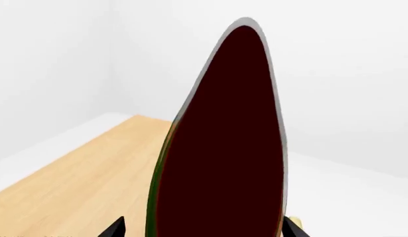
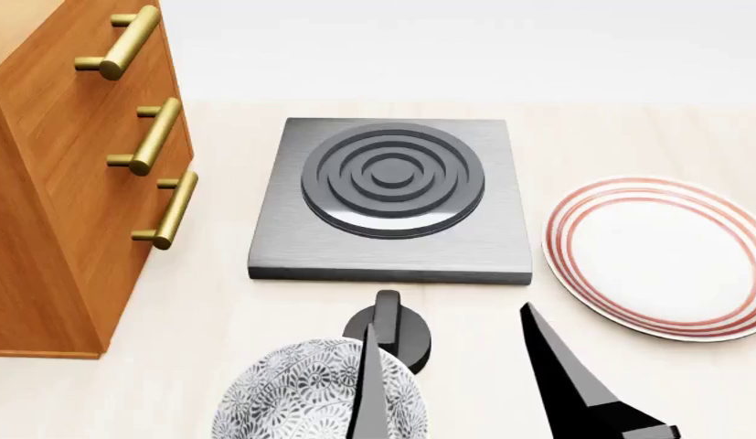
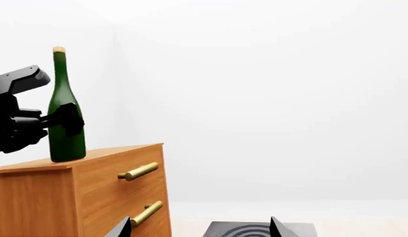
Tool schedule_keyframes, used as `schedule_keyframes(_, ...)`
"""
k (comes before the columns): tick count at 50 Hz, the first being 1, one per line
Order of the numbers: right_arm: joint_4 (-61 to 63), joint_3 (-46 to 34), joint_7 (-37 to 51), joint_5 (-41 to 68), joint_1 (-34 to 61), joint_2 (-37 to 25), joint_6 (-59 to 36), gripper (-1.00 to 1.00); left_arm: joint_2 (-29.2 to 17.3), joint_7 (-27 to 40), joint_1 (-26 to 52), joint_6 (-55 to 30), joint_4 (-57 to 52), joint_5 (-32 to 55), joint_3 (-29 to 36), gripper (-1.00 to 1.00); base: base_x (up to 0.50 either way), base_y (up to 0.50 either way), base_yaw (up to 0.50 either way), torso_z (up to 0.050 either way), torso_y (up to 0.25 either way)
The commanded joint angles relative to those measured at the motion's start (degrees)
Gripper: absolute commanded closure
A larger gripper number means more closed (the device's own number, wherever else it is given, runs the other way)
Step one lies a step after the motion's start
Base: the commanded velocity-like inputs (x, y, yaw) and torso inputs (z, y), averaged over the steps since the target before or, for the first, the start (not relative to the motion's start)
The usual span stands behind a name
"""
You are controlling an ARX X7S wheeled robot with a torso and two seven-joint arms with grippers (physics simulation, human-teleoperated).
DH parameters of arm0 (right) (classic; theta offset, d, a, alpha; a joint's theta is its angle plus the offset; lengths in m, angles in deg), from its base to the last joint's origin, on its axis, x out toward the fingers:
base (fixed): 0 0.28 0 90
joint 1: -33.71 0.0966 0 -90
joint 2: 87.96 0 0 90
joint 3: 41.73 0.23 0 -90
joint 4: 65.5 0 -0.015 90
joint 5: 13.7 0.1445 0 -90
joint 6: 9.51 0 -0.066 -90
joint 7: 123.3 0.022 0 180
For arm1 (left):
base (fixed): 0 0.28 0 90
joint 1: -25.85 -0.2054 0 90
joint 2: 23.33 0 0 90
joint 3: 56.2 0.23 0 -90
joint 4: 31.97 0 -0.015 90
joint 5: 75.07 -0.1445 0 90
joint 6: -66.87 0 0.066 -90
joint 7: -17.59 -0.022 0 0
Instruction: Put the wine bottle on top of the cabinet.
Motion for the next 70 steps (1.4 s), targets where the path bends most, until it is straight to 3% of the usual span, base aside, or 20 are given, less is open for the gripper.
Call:
schedule_keyframes(1,0.24,-0.43,0.24,0.06,0.22,-0.24,-0.01,-1.00,-0.29,0.18,-0.32,-0.22,-0.17,0.56,0.02,-1.00,0.00,0.00,0.00,0.000,0.000)
schedule_keyframes(12,0.24,-0.71,0.39,0.09,0.20,-0.48,0.25,-1.00,-0.83,-1.81,1.33,-0.34,-1.80,-0.99,1.62,-1.00,0.00,0.00,0.00,0.000,0.000)
schedule_keyframes(26,0.22,-0.62,0.74,0.36,0.28,-1.05,0.48,-1.00,-5.35,1.35,-4.77,0.38,-16.83,2.46,-0.83,-1.00,0.00,0.00,0.00,0.000,0.000)
schedule_keyframes(42,0.35,-0.57,1.31,0.60,0.52,-1.54,0.69,-1.00,-15.20,9.81,-14.70,-0.42,-44.40,4.38,-1.30,-1.00,0.00,0.00,0.00,0.000,0.000)
schedule_keyframes(57,0.37,-1.26,1.54,0.28,0.63,-1.75,0.83,-1.00,-25.13,22.01,-25.87,3.83,-72.94,8.98,-6.52,-1.00,0.00,0.00,0.00,0.000,0.000)
schedule_keyframes(68,0.73,-1.63,1.88,0.30,0.85,-1.99,0.79,-1.00,-27.68,29.48,-32.73,5.89,-86.66,6.72,-6.26,-1.00,0.00,0.00,0.00,0.000,0.000)
schedule_keyframes(70,0.85,-1.64,2.03,0.35,0.89,-2.04,0.75,-1.00,-27.69,30.91,-36.76,8.22,-89.85,6.27,-6.04,-1.00,0.00,0.00,0.00,0.000,0.000)
